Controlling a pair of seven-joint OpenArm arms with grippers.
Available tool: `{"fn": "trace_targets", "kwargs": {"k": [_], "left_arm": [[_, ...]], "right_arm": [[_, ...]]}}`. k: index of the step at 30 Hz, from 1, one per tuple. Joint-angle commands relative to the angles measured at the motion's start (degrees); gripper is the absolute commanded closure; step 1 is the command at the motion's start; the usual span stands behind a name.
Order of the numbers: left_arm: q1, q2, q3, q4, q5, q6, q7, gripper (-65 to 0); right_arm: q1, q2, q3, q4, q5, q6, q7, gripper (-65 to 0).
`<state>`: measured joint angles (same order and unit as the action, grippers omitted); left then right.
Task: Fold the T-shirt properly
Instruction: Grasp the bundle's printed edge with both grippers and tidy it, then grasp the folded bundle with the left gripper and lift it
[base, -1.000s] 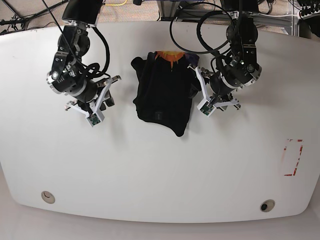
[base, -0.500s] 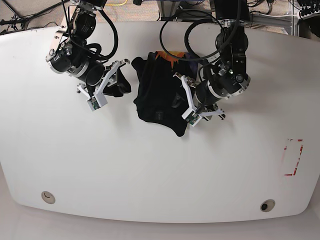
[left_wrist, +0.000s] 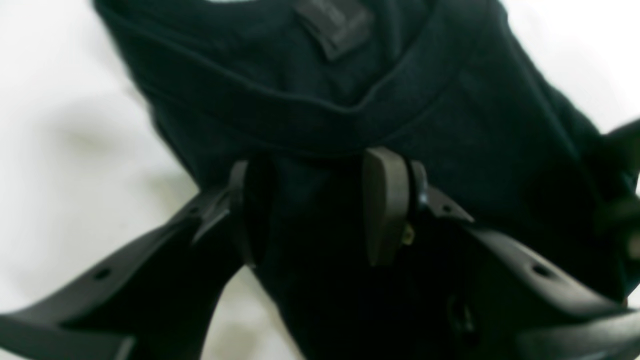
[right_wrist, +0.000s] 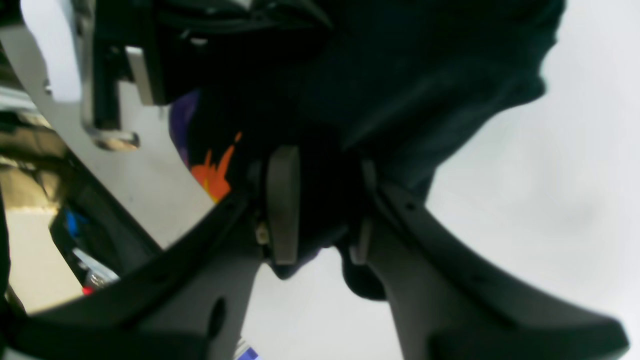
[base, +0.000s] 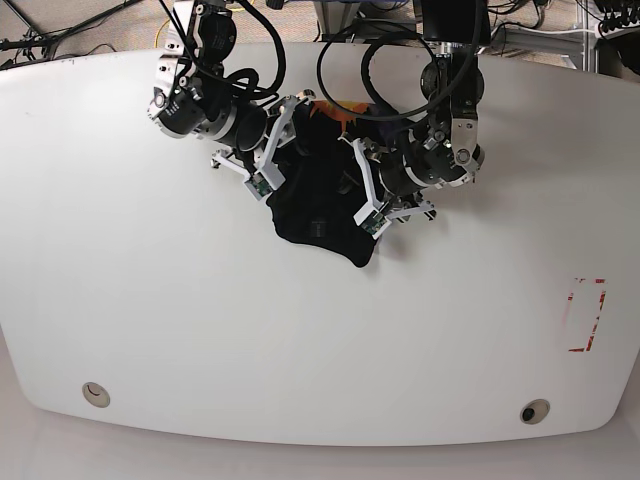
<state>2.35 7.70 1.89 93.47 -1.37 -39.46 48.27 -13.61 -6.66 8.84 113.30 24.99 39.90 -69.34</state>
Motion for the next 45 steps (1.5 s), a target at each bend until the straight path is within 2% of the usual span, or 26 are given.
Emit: {"fn": "trace_targets", "kwargs": {"k": [1, 5, 9, 16, 25, 41, 45], "left_arm": [[-0.6, -0.9, 0.1, -0.5, -0.9, 0.0, -2.2, -26.4], [-0.5, -2.3, 0.1, -3.1, -0.9, 0.0, -5.6, -26.4], [-0.7, -3.6, 0.1, -6.6, -0.9, 0.0, -6.8, -26.4], [-1.9, -4.9, 0.1, -9.6, -0.9, 0.0, -6.9, -26.4], [-2.0, -6.0, 0.0, -9.4, -1.0, 0.0, -6.9, -26.4], [-5.3, -5.6, 0.5, -0.9, -1.1, -0.1, -6.5, -26.5], [-7.4, -3.5, 0.5, 3.1, -1.1, -0.1, -6.5, -26.7]], "right_arm": [[0.6, -0.2, -0.1, 0.0, -1.5, 0.1, 3.3, -15.2], [0.6, 0.3, -0.1, -3.3, -3.9, 0.1, 5.0, -15.2], [0.6, 2.2, 0.0, -5.4, -4.2, 0.1, 6.0, -15.2], [-0.9, 5.9, 0.1, -6.0, -4.4, 0.1, 8.1, -15.2], [-2.4, 9.4, 0.2, -4.4, -4.3, 0.1, 8.2, -15.2], [-3.4, 9.5, 0.1, 0.5, -4.9, 0.1, 7.5, -15.2], [-2.6, 11.1, 0.2, 0.5, -4.9, 0.1, 7.8, -15.2]]}}
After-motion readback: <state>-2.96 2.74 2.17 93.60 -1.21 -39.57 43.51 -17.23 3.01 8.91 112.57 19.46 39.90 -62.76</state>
